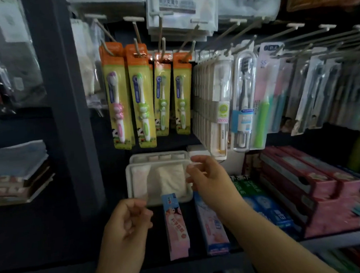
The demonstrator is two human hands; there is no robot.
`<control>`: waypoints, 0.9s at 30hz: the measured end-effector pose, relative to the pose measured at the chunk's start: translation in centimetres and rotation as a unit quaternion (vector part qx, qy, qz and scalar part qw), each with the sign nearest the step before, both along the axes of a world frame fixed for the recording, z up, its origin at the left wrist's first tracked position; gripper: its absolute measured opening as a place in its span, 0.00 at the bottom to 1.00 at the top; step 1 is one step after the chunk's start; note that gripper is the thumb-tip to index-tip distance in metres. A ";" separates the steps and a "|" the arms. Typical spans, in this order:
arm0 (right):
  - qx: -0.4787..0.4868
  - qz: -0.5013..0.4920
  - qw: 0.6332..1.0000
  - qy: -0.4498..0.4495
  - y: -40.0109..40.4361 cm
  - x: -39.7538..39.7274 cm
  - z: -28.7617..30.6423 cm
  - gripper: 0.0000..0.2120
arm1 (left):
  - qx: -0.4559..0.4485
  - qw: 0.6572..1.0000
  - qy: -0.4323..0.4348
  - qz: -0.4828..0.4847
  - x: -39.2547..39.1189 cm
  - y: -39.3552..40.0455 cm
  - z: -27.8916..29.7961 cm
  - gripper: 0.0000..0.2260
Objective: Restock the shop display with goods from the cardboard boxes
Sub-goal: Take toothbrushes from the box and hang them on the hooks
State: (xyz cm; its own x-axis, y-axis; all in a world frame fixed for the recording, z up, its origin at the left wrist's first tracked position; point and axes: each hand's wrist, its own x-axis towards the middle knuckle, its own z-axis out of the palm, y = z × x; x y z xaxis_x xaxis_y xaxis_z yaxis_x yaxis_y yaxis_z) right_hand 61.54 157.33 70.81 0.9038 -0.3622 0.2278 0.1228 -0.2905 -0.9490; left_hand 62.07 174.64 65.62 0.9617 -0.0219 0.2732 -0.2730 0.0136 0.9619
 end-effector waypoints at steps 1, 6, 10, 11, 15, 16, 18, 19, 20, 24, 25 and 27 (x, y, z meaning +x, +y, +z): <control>-0.032 -0.012 0.999 -0.001 -0.2 -0.2 0.3 0.13 | 0.002 1.000 -0.001 -0.003 0.1 0.0 0.0 0.04; -0.211 -0.065 0.973 -0.063 0.1 2.4 3.8 0.23 | -0.002 1.000 0.000 -0.002 0.0 0.1 0.3 0.03; -0.286 -0.081 0.947 -0.119 1.0 7.2 7.7 0.25 | -0.023 0.999 0.014 0.018 0.7 0.3 0.3 0.07; -0.280 -0.087 0.947 -0.130 1.2 8.4 8.6 0.27 | -0.030 0.999 0.022 0.028 1.0 0.4 0.2 0.08; -0.179 -0.140 0.964 -0.135 1.5 12.2 11.0 0.35 | -0.034 0.998 0.029 0.050 2.0 0.6 0.4 0.10; -0.158 -0.147 0.969 -0.124 1.4 12.9 11.4 0.37 | -0.034 0.998 0.030 0.049 1.9 0.6 0.6 0.10; -0.134 -0.154 0.974 -0.102 1.2 14.1 11.9 0.40 | -0.040 0.998 0.030 0.048 1.8 0.8 1.1 0.10; -0.120 -0.159 0.976 -0.089 1.0 14.6 11.9 0.41 | -0.043 0.998 0.031 0.041 1.7 0.9 1.1 0.10; -0.105 -0.162 0.978 -0.081 0.9 15.1 11.9 0.41 | -0.040 0.998 0.029 0.027 1.6 1.0 1.4 0.08; -0.079 -0.199 0.975 -0.061 0.0 16.2 11.6 0.34 | -0.055 0.997 0.054 0.008 2.0 1.0 1.9 0.08; -0.070 -0.205 0.974 -0.059 -0.3 16.3 11.6 0.28 | -0.059 0.996 0.067 0.019 2.3 1.0 1.8 0.09; -0.050 -0.209 0.975 -0.058 -0.7 16.3 11.5 0.20 | -0.045 0.996 0.070 0.032 2.5 0.6 1.6 0.09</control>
State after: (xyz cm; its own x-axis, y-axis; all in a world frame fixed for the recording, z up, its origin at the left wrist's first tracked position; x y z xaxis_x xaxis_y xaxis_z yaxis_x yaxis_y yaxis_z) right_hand 77.84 156.65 82.31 0.6476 -0.6647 0.3725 0.0788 -0.4278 -0.9004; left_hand 64.55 175.29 67.22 0.9891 0.0601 0.1346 -0.1396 0.0879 0.9863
